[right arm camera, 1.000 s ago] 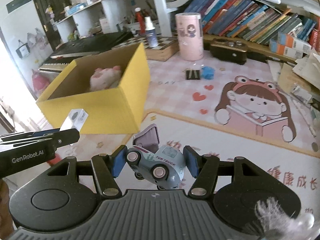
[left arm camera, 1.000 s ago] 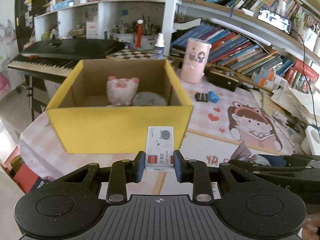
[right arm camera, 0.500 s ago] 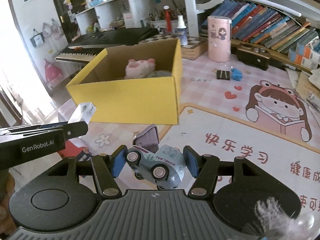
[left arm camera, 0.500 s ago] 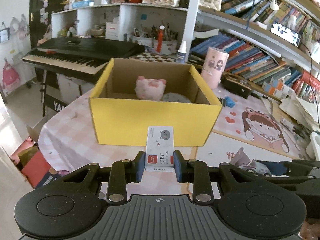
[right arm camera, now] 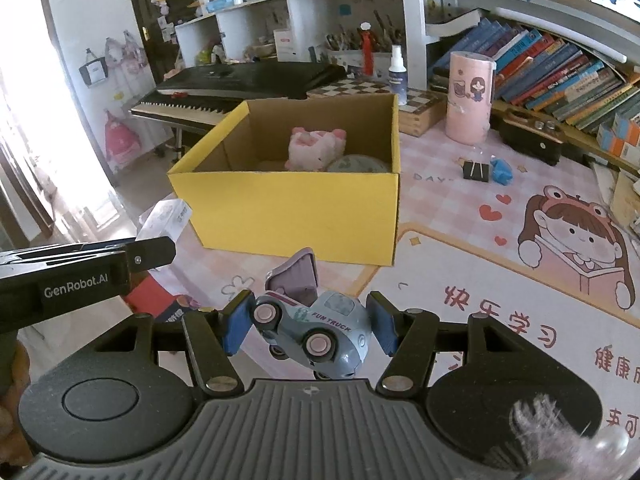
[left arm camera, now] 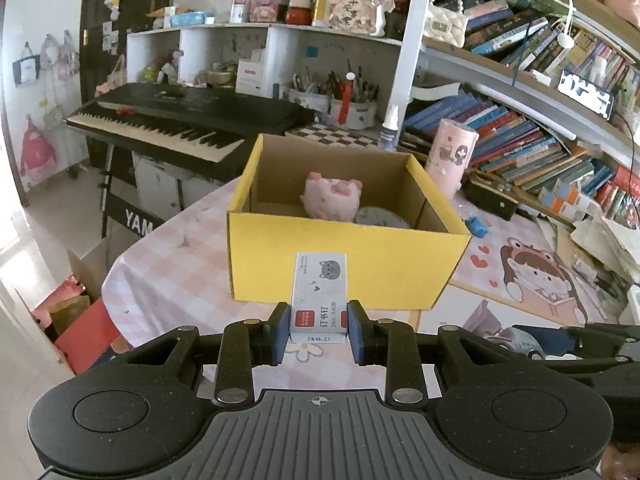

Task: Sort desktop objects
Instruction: 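Carry the white card with the left tool while the right tool carries the toy car over the yellow box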

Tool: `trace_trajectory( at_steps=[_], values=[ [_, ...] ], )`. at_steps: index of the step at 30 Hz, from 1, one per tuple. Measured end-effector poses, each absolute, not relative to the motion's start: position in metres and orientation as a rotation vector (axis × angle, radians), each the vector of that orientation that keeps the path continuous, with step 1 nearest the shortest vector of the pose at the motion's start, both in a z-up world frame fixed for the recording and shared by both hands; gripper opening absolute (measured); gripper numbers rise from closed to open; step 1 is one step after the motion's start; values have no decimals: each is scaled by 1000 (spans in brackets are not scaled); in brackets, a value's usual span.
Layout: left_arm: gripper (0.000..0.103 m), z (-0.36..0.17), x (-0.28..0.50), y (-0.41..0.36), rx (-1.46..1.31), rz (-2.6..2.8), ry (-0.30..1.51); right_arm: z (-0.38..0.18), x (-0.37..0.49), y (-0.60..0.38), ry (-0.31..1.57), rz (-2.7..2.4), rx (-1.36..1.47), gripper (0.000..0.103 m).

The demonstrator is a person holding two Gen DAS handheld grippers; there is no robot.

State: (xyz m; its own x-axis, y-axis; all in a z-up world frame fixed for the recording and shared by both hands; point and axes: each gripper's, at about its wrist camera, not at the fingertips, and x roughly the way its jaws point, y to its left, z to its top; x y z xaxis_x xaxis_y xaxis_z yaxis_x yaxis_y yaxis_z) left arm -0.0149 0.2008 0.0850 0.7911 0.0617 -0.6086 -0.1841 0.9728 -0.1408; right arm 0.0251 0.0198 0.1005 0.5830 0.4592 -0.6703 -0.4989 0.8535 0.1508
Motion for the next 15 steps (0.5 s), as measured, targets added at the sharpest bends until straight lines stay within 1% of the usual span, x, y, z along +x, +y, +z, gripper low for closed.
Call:
trace_trajectory(
  at_steps=[15],
  values=[
    [29,100,-6,213,-151,110,600,112,29,35,714,556,-50,59]
  ],
)
